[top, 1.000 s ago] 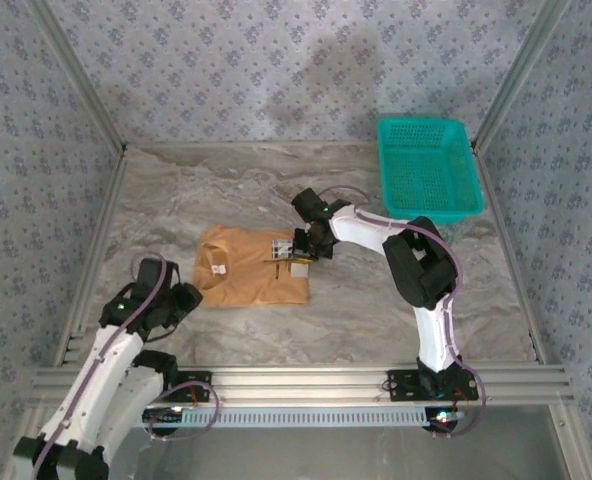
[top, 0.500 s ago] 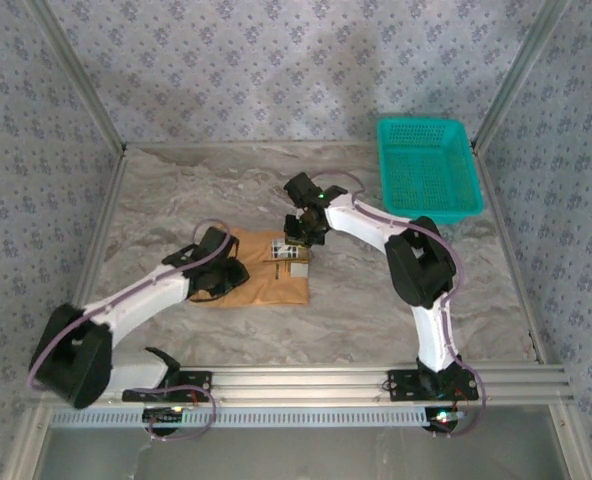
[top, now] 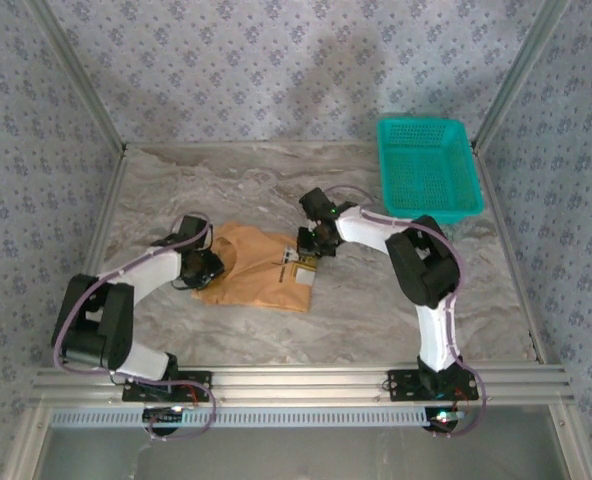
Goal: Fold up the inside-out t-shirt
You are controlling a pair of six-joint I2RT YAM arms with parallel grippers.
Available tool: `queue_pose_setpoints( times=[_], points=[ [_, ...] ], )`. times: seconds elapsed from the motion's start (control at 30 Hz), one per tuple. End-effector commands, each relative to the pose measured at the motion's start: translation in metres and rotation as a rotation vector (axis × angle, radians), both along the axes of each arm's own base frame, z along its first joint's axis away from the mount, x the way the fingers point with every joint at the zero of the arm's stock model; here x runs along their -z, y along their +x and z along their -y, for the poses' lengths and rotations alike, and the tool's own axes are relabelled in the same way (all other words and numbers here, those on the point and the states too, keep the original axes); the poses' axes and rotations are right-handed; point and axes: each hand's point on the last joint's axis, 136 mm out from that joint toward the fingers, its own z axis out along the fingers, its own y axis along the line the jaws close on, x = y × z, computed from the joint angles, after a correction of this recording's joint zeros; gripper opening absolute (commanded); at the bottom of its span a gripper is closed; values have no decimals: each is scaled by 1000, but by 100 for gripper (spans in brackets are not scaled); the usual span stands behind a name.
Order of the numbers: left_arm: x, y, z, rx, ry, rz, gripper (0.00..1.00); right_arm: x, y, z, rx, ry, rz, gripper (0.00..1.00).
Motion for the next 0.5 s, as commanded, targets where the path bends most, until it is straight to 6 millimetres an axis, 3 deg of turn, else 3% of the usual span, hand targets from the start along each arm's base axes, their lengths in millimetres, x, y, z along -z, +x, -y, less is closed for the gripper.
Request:
queue_pose_setpoints(
  times=[0.0,0.07,0.23,0.33,0.4,0.47],
  points=[
    [-6,28,9,72,43,11,25,33,-68,63,64,-233,-111,8],
    [-4,47,24,120,47,9,24,18,-87,60,77,-223,-67,8],
    [-10,99,60,291,90,-36,20,-26,-122,30,60,-151,53,13],
    [-38,119,74,355,93,-15,21,-43,-123,29,56,-133,55,21],
    [-64,124,76,372,85,41,26,-51,-111,37,35,-146,74,26],
    [-84,120,72,374,86,75,30,-58,-92,31,-8,-98,113,31]
  ],
)
